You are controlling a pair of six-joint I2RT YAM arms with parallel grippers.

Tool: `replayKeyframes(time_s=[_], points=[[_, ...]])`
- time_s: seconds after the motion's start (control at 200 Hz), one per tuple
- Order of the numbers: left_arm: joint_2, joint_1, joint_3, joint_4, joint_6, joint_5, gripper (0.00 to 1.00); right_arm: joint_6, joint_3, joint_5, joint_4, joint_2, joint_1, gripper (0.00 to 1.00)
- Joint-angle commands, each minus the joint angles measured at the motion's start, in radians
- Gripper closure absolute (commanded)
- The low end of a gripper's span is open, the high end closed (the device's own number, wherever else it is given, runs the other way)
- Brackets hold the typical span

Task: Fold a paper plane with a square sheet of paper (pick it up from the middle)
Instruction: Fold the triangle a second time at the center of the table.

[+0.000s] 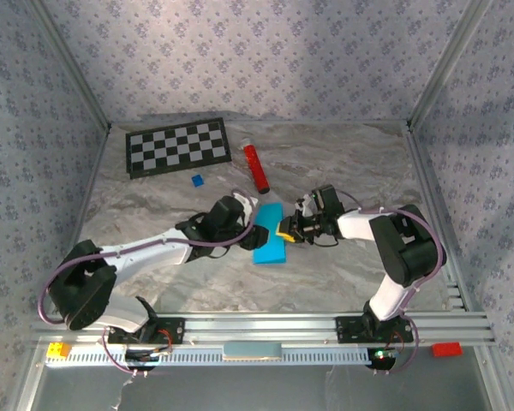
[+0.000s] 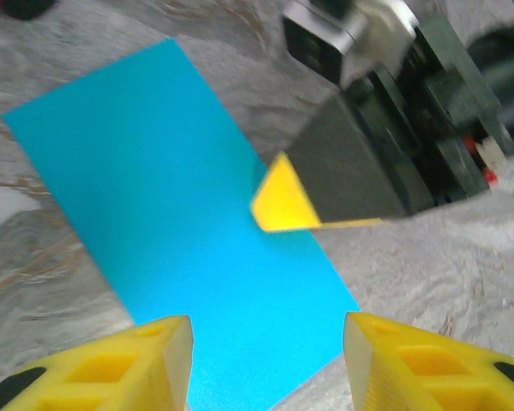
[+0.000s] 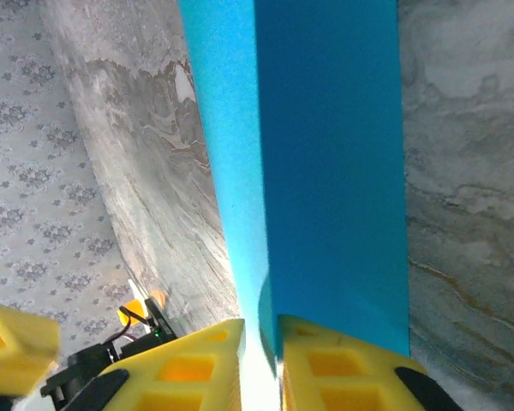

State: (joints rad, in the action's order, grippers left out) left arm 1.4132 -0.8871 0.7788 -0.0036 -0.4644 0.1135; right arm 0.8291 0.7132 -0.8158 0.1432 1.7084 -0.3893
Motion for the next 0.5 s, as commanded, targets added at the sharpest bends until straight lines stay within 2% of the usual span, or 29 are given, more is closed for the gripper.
replayKeyframes(time_s=[0.0, 0.16, 0.335, 0.495], points=[[0.031, -0.052, 0.030, -0.016, 0.092, -0.074, 0.50, -0.066, 0.028, -0.047, -0.064, 0.026, 0.010, 0.86], [0.108, -0.143, 0.138, -0.208, 0.111, -0.212, 0.50, -0.063, 0.037, -0.050, -0.076, 0.035, 0.018, 0.91], [0.165, -0.283, 0.177, -0.214, 0.174, -0.401, 0.46, -0.068, 0.046, -0.033, -0.115, 0.028, 0.022, 0.92], [0.241, -0.332, 0.234, -0.235, 0.210, -0.453, 0.43, -0.064, 0.043, -0.029, -0.116, 0.020, 0.025, 0.92]])
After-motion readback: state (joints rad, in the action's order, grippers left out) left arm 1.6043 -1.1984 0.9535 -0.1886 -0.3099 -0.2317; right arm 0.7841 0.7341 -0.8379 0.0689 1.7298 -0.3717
